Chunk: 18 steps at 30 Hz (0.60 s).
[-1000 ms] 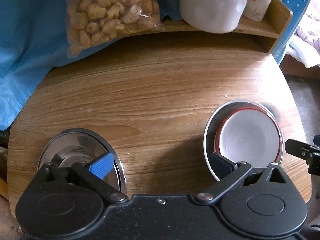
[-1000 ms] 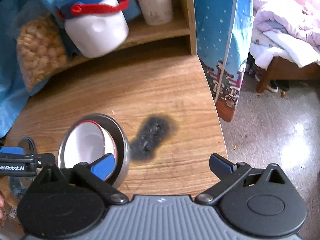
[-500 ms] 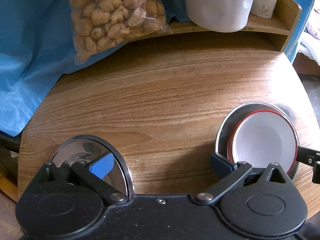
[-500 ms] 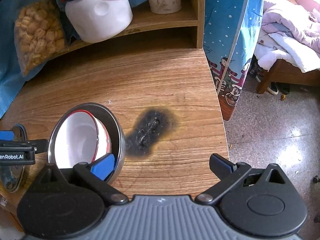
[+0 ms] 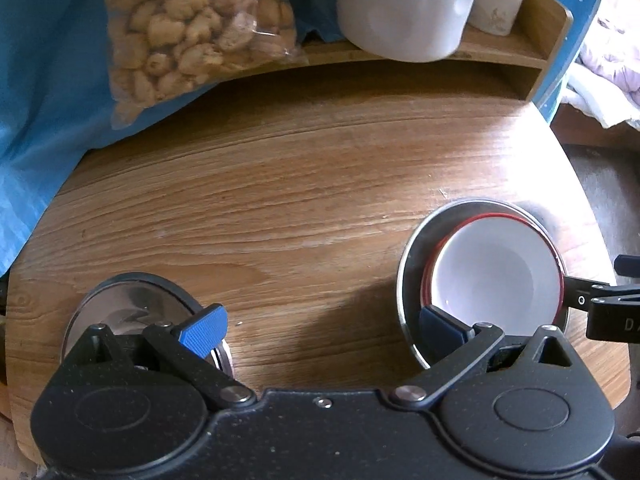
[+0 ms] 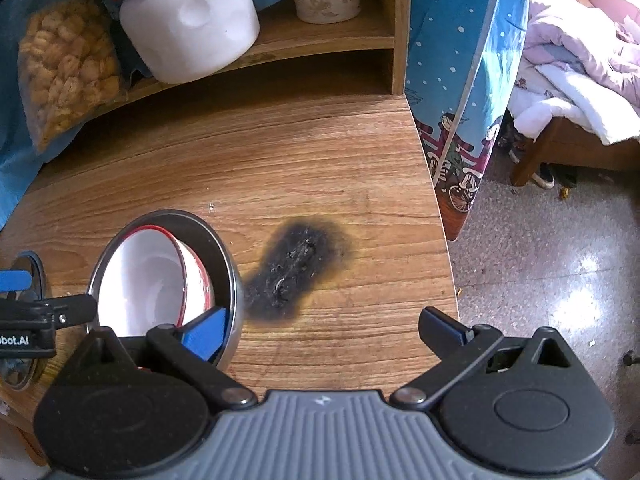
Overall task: Organize plates and bowls
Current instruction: 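Grip the rim of the steel bowl stack with both grippers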
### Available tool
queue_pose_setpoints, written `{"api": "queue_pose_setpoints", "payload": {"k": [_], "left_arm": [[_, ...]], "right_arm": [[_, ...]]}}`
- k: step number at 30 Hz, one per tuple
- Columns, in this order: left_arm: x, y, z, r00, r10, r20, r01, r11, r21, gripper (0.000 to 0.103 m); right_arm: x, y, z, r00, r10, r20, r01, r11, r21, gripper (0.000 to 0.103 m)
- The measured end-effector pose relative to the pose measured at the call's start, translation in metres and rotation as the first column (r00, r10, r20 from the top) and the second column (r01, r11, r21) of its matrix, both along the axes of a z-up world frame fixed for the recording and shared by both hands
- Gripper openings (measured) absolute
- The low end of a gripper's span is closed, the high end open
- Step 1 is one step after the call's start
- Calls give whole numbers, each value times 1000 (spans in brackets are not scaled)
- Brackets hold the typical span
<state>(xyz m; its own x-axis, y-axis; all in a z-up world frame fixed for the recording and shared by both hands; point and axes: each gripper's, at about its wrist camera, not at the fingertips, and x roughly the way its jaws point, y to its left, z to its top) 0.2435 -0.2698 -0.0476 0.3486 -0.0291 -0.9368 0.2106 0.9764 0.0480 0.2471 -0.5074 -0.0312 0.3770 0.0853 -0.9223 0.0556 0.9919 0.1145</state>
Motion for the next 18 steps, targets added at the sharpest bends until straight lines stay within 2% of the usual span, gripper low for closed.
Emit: {"api": "queue_pose_setpoints", "payload": {"k": [8,14,18], "left_arm": [[6,2,-8,999,17,-34,-17,1000,-2,102],[6,-2,-14,999,5,-39,-4,1000,17,98],[7,1,-16,998,10,-54,-12,1000,-22,91]], "right_arm": [[5,-1,-4,1000,9,-9,-9,1000,4,103],[5,7,-6,998,61,-11,-62,998,-19,102],[6,4,-8,998,47,-41,-45,998,33,91]]}}
